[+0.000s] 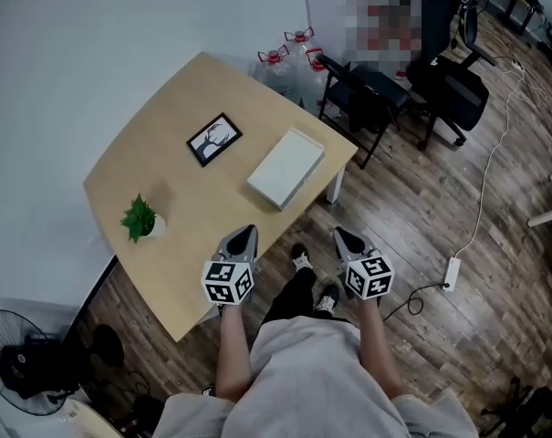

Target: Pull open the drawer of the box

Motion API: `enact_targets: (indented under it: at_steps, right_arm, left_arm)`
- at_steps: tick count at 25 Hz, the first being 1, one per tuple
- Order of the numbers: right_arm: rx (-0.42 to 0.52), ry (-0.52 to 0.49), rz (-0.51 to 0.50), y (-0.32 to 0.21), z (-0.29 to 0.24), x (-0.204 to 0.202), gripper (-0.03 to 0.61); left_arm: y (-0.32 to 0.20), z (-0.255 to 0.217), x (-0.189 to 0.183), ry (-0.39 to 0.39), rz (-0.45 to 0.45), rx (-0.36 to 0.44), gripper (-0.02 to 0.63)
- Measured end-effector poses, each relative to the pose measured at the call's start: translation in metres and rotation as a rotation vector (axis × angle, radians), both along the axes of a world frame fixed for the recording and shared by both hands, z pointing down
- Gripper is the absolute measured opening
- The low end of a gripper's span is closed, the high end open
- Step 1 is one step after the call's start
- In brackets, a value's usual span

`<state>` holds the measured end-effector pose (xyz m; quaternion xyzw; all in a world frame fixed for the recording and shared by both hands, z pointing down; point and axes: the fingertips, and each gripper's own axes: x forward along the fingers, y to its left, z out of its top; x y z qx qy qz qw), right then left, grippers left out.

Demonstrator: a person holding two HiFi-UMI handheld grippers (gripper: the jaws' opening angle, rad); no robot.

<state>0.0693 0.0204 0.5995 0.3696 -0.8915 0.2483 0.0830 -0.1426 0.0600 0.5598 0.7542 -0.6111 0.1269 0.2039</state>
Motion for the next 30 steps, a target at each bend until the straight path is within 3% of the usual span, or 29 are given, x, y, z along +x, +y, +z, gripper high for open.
enact_targets:
  at_steps: [5,13,18,25,30]
  right_arm:
    - [0.012,0.003,0.034,-0.037,-0.003,-0.004,0.002]
    - [0.012,0.06,-0.031,-0.094,0.002,-0.037,0.003]
    - [-0.017,0.095,-0.058,-0.121,0.019,-0.059,0.002]
    - [-0.061,0.155,-0.076,-0.144,0.051,-0.07,0.002]
    - [-0.081,0.207,-0.118,-0.154,0.072,-0.075,0.002]
  left_arm:
    - [-0.034,0.0,-0.014,0.012,0.001,-0.003,0.053]
    - [-0.102,0.011,-0.038,0.014,0.041,-0.017,0.054]
    - [-0.142,0.037,-0.055,-0.023,0.095,-0.06,0.054]
    - [-0.177,0.094,-0.053,-0.044,0.248,-0.161,0.053]
    - [-0.194,0.125,-0.046,-0.139,0.393,-0.224,0.054]
